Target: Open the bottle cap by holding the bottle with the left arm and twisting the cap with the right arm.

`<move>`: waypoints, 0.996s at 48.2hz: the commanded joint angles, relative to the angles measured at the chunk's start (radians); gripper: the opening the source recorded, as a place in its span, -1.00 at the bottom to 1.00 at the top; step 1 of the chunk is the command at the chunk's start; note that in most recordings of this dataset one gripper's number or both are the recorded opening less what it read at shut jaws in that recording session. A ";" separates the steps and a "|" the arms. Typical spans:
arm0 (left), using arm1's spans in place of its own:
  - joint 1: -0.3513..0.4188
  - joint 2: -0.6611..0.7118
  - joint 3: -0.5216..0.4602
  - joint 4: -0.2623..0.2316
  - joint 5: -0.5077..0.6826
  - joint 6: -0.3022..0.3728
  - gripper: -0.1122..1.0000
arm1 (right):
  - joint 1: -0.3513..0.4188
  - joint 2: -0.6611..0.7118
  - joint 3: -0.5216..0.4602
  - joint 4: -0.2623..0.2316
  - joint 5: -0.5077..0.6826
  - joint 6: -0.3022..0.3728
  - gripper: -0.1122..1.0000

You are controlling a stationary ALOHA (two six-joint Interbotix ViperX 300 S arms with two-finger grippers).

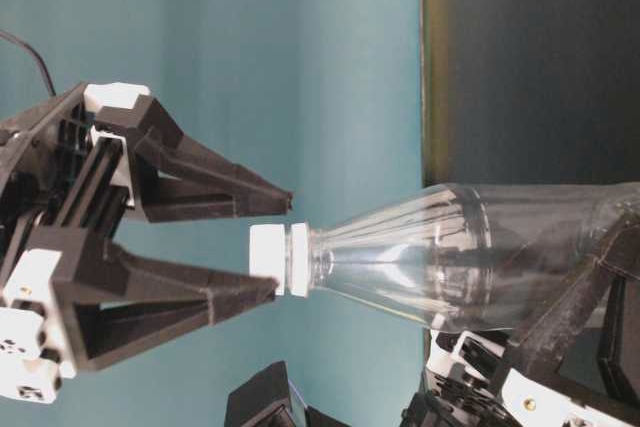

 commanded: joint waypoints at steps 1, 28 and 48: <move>0.000 -0.003 -0.006 0.003 -0.003 -0.002 0.69 | 0.003 -0.002 -0.005 -0.003 -0.005 0.005 0.28; 0.002 -0.003 -0.008 0.003 -0.003 -0.002 0.69 | 0.003 -0.002 -0.005 -0.002 -0.003 -0.167 -0.11; 0.003 -0.003 -0.005 0.003 0.000 0.000 0.69 | 0.006 0.002 -0.012 0.000 -0.002 -0.600 -0.11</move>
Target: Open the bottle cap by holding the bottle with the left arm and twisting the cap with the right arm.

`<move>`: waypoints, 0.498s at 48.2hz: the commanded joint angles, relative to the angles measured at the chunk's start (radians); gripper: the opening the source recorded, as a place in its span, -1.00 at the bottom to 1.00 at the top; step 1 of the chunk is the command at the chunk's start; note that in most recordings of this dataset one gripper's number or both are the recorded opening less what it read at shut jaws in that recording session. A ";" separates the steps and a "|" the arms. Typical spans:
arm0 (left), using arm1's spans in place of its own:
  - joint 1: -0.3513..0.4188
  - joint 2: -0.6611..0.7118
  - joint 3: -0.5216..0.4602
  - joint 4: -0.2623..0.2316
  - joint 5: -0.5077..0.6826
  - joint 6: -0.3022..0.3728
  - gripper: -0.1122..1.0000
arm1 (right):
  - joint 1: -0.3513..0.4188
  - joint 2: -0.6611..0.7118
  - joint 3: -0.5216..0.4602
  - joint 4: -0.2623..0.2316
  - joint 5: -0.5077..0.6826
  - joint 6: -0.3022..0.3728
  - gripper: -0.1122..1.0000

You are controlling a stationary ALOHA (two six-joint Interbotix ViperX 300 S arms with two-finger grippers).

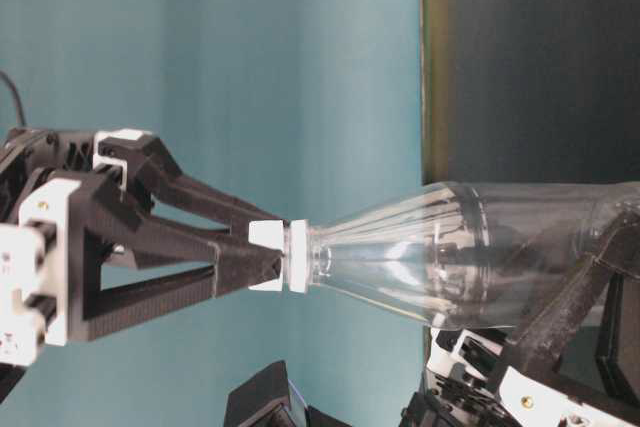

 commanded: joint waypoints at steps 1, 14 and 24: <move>0.003 -0.003 -0.005 0.002 -0.002 -0.002 0.69 | 0.005 -0.002 -0.009 0.000 -0.002 -0.101 -0.11; 0.003 -0.003 -0.005 0.003 -0.002 -0.002 0.69 | 0.014 -0.002 -0.008 -0.002 -0.006 -0.399 -0.11; 0.005 -0.003 -0.005 0.003 -0.002 0.000 0.69 | 0.029 -0.002 -0.005 0.000 -0.025 -0.604 -0.11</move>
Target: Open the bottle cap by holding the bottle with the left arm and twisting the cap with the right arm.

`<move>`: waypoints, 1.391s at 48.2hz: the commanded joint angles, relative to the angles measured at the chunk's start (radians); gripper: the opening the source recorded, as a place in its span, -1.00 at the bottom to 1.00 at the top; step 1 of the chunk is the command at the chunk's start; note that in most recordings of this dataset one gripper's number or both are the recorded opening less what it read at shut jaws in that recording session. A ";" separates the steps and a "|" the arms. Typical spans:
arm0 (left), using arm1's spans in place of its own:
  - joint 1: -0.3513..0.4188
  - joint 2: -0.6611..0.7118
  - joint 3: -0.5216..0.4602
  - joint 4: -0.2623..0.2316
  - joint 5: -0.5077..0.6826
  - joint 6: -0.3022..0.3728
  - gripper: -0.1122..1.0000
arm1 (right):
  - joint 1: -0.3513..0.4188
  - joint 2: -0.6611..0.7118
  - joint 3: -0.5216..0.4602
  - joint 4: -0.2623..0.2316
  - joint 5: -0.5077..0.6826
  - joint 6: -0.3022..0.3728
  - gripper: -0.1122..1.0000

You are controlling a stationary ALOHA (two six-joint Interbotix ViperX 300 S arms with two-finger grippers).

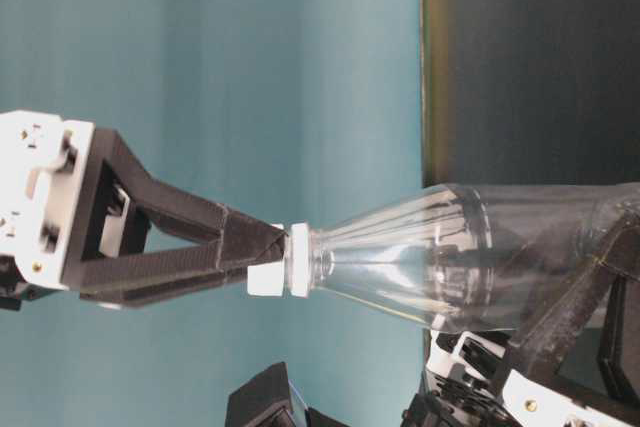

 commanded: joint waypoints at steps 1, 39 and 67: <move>0.002 -0.003 -0.003 0.003 -0.003 -0.003 0.69 | 0.029 -0.002 -0.005 0.000 -0.009 -0.072 -0.11; 0.002 -0.003 -0.003 0.003 0.006 -0.003 0.69 | 0.044 -0.003 0.000 -0.003 -0.009 -0.167 -0.11; 0.000 -0.003 -0.003 0.003 0.008 -0.003 0.69 | 0.051 -0.008 0.000 -0.002 -0.011 -0.150 0.29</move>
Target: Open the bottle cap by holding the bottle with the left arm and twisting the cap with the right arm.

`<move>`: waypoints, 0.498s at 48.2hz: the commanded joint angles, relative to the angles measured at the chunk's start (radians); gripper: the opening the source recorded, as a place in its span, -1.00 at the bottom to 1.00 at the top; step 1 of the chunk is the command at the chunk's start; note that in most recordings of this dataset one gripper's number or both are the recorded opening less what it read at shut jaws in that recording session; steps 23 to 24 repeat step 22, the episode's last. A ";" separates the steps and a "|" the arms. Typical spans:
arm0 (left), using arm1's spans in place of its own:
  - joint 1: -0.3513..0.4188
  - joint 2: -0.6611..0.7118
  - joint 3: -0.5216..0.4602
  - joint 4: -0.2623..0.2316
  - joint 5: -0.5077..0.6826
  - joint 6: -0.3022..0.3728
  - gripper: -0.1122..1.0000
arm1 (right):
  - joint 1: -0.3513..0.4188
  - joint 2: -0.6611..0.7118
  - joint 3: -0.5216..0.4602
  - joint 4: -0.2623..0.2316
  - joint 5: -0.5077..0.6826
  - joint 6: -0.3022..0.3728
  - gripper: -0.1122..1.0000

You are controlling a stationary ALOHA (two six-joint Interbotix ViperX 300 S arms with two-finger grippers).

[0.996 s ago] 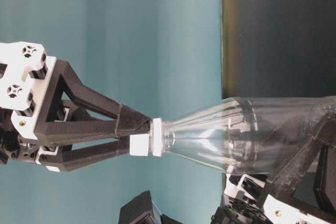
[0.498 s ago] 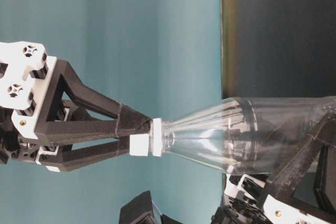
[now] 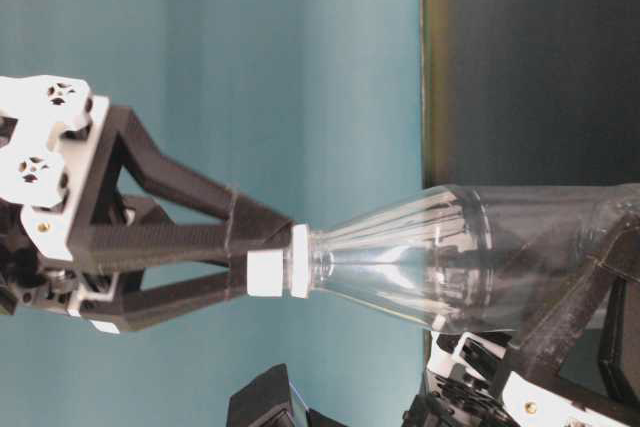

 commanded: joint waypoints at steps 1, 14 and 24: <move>-0.002 -0.003 -0.005 0.003 -0.002 -0.002 0.69 | 0.038 -0.009 -0.006 0.002 -0.008 0.023 0.36; -0.003 -0.002 -0.005 0.003 -0.003 -0.002 0.69 | 0.035 -0.040 -0.005 0.002 -0.003 0.236 0.59; -0.003 -0.002 -0.005 0.003 -0.002 -0.002 0.69 | 0.026 -0.055 -0.020 0.002 0.026 0.417 0.59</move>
